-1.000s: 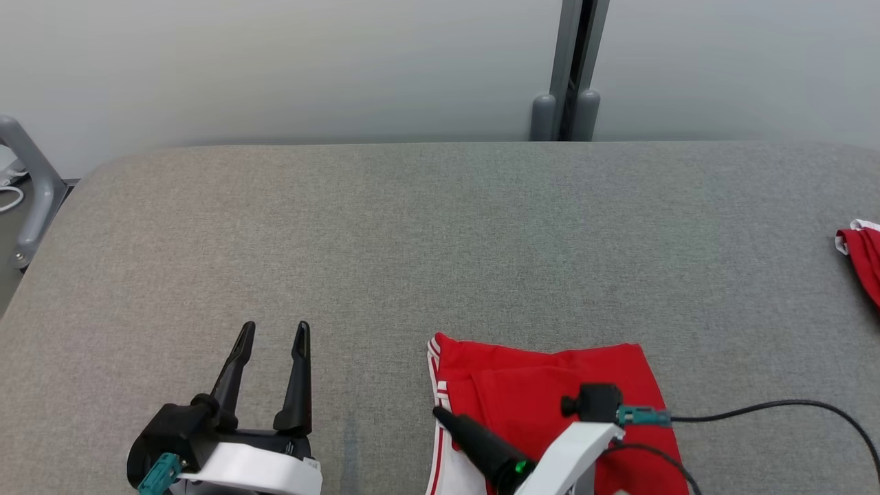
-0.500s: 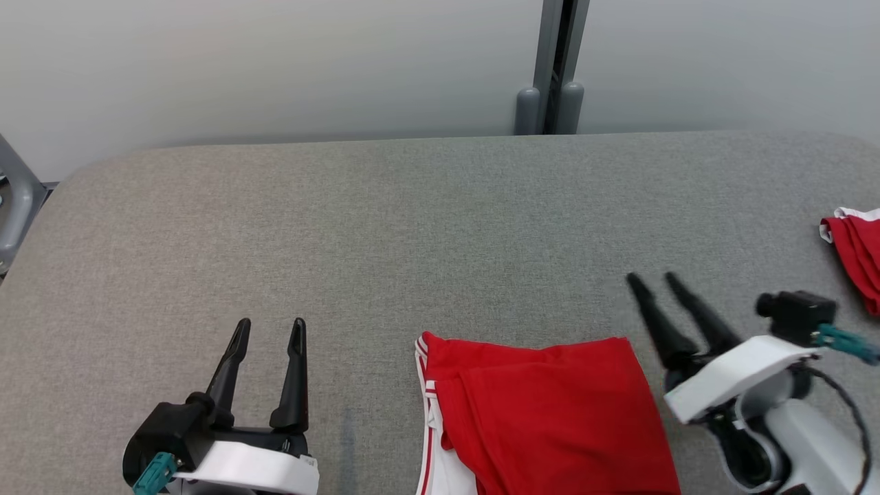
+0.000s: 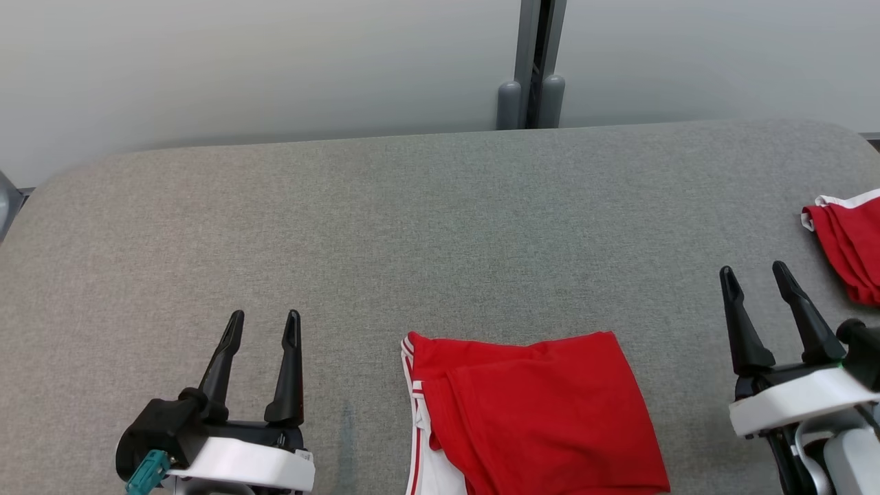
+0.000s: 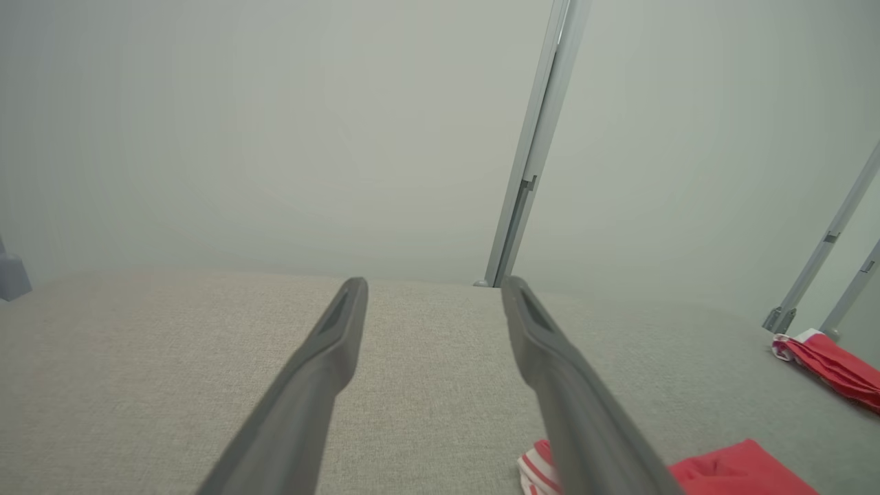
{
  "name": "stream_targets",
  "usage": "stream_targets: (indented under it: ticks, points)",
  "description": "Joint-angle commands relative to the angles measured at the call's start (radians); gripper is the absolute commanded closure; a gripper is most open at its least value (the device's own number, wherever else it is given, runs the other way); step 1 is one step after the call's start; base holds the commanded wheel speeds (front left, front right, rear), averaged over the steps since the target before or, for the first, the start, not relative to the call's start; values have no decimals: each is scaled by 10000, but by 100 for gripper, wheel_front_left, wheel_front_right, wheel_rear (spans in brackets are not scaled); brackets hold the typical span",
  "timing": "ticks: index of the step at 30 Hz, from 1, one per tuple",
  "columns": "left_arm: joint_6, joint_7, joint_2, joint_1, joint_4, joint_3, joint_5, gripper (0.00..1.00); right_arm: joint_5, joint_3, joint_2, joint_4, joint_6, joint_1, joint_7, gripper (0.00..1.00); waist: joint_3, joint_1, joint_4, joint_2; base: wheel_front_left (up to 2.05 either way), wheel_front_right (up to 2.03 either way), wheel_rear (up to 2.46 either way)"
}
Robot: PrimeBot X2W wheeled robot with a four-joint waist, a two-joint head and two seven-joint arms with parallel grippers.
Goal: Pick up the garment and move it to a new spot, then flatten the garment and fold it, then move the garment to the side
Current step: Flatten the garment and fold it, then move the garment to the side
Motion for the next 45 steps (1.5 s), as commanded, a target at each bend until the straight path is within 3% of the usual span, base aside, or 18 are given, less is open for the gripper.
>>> stream_targets:
  ticks: [1, 6, 14, 45]
  points:
    - [-42, -35, 36, -117, -52, 45, 20, 0, -193, -221, 163, -157, -1, 195, -94, 0, 6, 0, -26, 0, 0, 0, 0]
    - [-58, -35, 36, -64, -110, 85, 93, 0, -1197, -1077, 898, -944, -1, 833, -86, 0, 3, 0, -101, 0, 0, 0, 0]
    - [52, -35, 36, 214, -304, 183, 195, 0, -1893, -1306, 1272, -1318, -1, 1305, -90, 0, -88, 0, -95, 0, 0, 0, 0]
    - [116, -35, 36, 410, -268, 110, 144, 0, -2089, -1207, 1294, -1283, -1, 1487, -93, 0, -224, 0, 84, 0, 0, 0, 0]
